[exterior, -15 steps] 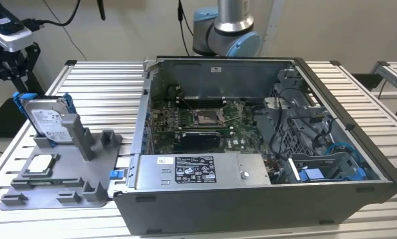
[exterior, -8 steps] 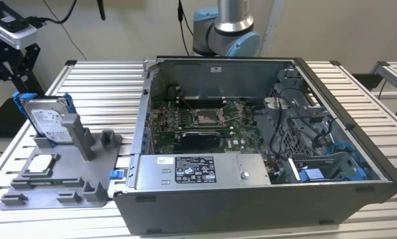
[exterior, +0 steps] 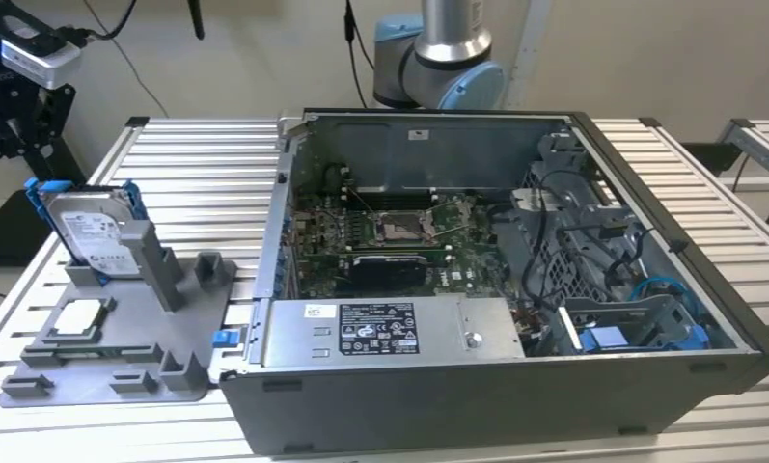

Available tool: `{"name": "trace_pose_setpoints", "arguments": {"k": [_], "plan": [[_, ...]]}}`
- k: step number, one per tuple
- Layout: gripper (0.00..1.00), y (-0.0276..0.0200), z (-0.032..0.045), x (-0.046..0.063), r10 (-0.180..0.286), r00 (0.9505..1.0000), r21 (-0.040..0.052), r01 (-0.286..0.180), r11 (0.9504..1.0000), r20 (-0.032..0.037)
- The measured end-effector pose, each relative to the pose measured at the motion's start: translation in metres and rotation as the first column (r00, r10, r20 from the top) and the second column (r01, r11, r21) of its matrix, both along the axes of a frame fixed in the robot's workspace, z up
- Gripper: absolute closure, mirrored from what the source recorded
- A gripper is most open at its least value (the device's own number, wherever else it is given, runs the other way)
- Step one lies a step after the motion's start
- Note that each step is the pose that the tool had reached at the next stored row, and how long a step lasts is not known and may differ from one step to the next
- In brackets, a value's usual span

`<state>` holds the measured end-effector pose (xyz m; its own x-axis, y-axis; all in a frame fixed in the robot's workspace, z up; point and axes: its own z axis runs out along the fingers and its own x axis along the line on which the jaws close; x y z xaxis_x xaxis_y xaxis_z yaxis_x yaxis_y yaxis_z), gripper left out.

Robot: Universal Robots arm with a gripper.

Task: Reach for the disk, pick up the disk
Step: 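Pick up the disk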

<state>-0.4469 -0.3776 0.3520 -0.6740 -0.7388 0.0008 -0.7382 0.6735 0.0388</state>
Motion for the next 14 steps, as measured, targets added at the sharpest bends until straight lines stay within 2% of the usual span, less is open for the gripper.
{"name": "trace_pose_setpoints", "arguments": {"k": [3, 7, 11, 14], "plan": [[1.0, 0.0, 0.0, 0.0, 0.056, 0.9984, -0.0007, -0.056, 0.9984, 0.0], [1.0, 0.0, 0.0, -0.0001, 0.128, 0.9918, -0.0022, -0.128, 0.9918, -0.0001], [1.0, 0.0001, 0.0, -0.0001, 0.194, 0.981, -0.0029, -0.194, 0.981, -0.0003], [1.0, 0.0001, 0.0, -0.0001, 0.246, 0.9692, -0.0029, -0.246, 0.9692, -0.0002]]}}
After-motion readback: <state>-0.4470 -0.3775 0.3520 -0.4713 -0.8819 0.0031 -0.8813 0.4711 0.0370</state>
